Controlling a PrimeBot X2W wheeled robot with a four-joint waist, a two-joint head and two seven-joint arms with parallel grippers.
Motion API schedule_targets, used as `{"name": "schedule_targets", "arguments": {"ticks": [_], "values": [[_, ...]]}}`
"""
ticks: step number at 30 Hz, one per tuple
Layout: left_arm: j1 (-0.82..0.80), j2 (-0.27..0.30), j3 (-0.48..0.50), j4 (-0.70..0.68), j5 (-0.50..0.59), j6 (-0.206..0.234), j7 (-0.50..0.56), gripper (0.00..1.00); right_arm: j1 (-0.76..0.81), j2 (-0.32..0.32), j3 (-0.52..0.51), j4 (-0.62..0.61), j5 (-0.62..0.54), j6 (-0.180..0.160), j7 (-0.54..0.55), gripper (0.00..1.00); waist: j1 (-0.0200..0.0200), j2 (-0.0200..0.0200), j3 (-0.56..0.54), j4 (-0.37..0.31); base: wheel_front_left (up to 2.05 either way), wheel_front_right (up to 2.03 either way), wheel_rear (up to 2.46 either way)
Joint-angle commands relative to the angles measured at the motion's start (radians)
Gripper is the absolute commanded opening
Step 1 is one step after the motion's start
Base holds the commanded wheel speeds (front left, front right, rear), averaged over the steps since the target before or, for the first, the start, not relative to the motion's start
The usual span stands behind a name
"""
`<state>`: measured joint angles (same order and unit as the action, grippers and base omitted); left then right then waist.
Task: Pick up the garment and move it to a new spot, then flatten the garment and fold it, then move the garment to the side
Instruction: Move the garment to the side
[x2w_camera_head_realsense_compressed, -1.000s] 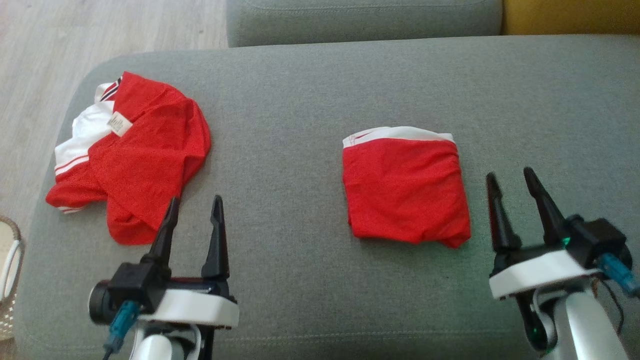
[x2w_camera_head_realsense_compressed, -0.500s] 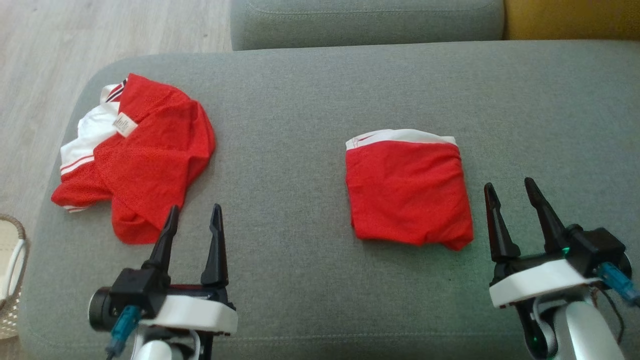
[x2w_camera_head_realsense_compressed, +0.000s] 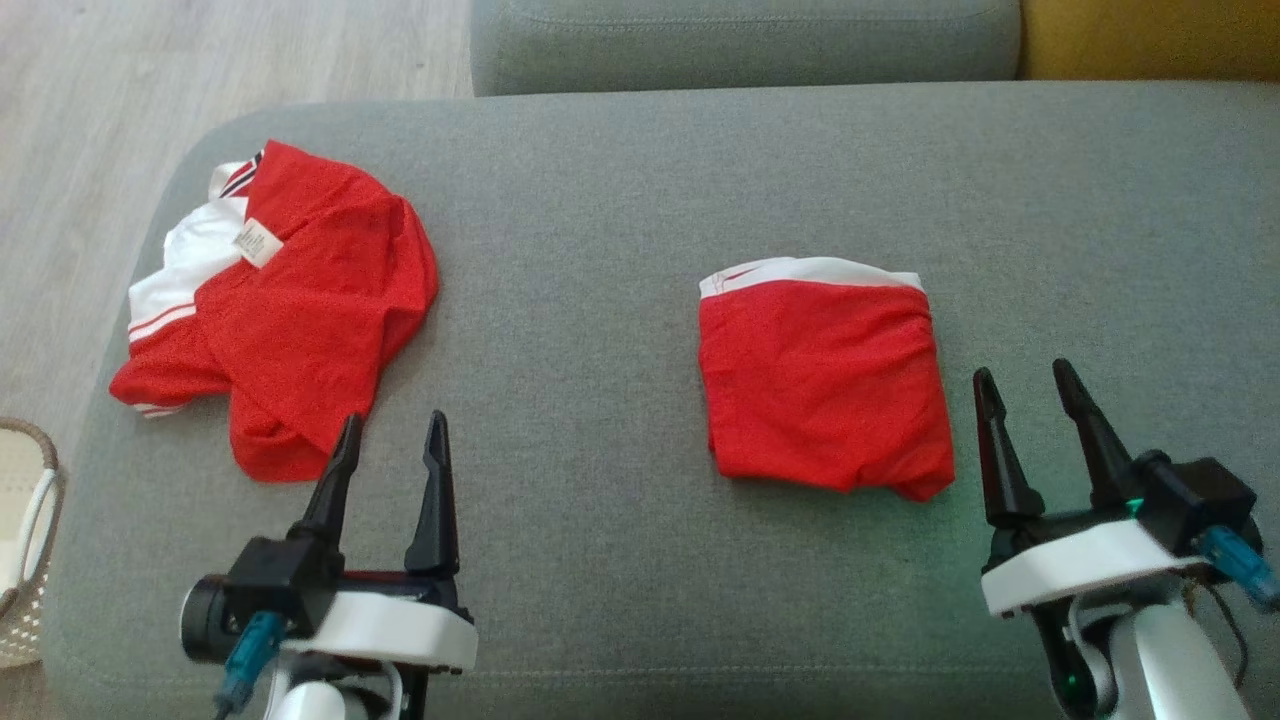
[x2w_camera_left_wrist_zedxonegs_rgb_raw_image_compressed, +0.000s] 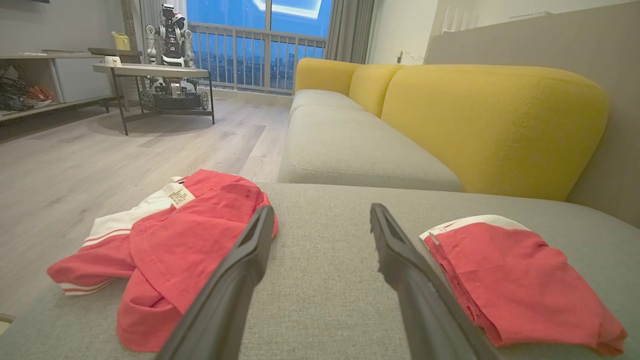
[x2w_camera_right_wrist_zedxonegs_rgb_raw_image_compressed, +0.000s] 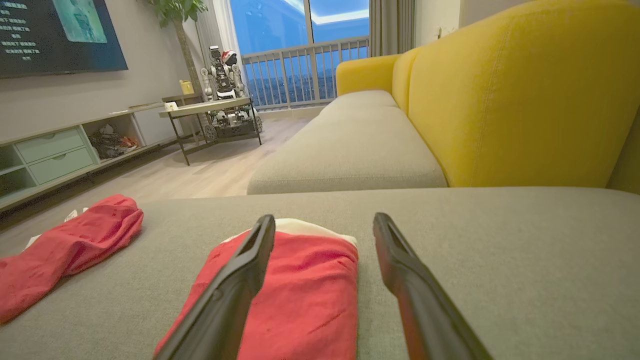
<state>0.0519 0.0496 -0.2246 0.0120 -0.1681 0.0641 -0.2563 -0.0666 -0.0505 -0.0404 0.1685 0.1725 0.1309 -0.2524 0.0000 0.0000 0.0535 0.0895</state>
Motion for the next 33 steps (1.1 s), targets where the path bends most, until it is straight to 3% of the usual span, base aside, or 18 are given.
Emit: {"name": "schedule_targets", "arguments": {"ticks": [1,21,27,28,29,33], "values": [[-0.030,0.001,0.028,-0.028,0.013,-0.005,-0.006,1.00,-0.024,0.000,0.020,-0.020,0.008,0.000,-0.009,1.00,0.0000,0.0000,0.005,0.001,0.00,0.00,0.00],[-0.120,0.001,0.020,-0.021,0.012,-0.054,-0.006,1.00,-0.382,0.000,0.004,0.516,0.291,0.000,0.099,1.00,0.0000,0.0000,0.169,0.075,0.00,0.00,0.00],[-0.135,0.001,0.017,-0.020,0.005,-0.051,-0.006,1.00,-0.456,0.000,0.036,0.649,0.317,0.000,0.090,1.00,0.0000,0.0000,0.182,0.094,0.00,0.00,0.00],[-0.136,0.001,0.017,-0.020,0.004,-0.051,-0.006,1.00,-0.464,0.000,0.045,0.666,0.311,0.000,0.084,0.87,0.0000,0.0000,0.182,0.096,0.00,0.00,0.00],[-0.136,0.001,0.018,-0.020,0.004,-0.051,-0.006,1.00,-0.471,0.000,0.052,0.679,0.295,0.000,0.073,0.00,0.0000,0.0000,0.182,0.097,0.00,0.00,0.00],[-0.136,0.001,0.020,-0.022,0.004,-0.048,-0.006,1.00,-0.497,0.000,0.053,0.721,0.205,0.000,0.034,0.00,0.0000,0.0000,0.181,0.096,0.00,0.00,0.00]]}}
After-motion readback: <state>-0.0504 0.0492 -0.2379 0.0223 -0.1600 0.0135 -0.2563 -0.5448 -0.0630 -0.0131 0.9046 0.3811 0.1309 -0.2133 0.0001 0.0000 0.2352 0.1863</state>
